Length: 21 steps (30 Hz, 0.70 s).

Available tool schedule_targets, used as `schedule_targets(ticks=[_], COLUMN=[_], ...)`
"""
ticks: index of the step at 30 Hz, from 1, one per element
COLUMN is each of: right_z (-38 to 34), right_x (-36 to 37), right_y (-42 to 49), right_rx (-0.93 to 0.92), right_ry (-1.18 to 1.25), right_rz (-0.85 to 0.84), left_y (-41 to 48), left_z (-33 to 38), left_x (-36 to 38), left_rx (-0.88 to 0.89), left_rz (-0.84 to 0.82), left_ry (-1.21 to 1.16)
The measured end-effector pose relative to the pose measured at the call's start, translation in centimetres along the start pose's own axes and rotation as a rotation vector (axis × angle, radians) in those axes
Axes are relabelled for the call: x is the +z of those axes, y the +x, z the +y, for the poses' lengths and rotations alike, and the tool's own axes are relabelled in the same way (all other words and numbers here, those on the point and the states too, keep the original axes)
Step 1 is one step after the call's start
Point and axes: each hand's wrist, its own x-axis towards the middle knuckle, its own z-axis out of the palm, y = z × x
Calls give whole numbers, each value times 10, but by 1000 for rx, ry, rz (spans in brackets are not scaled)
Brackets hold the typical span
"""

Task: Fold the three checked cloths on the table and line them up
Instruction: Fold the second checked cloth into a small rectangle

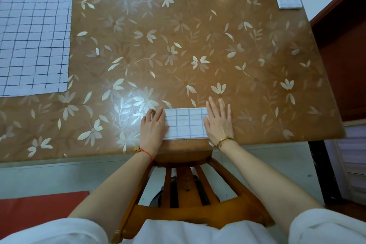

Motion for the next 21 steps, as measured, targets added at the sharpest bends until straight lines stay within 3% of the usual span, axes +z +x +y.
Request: schedule_targets(ticks=[5, 7, 14, 21], right_z=[-42, -58, -72, -75], right_x=[-12, -12, -11, -10], right_y=[19, 26, 30, 29], right_rx=[-398, -474, -460, -425], right_ry=[15, -19, -45, -15], right_rz=[-65, -103, -177, -211], left_y=[-2, -2, -12, -53], left_z=[3, 5, 2, -7], left_x=[4, 7, 8, -4], left_rx=[-5, -12, 16, 187], left_rz=[11, 7, -23, 36], left_ry=[83, 113, 138, 120])
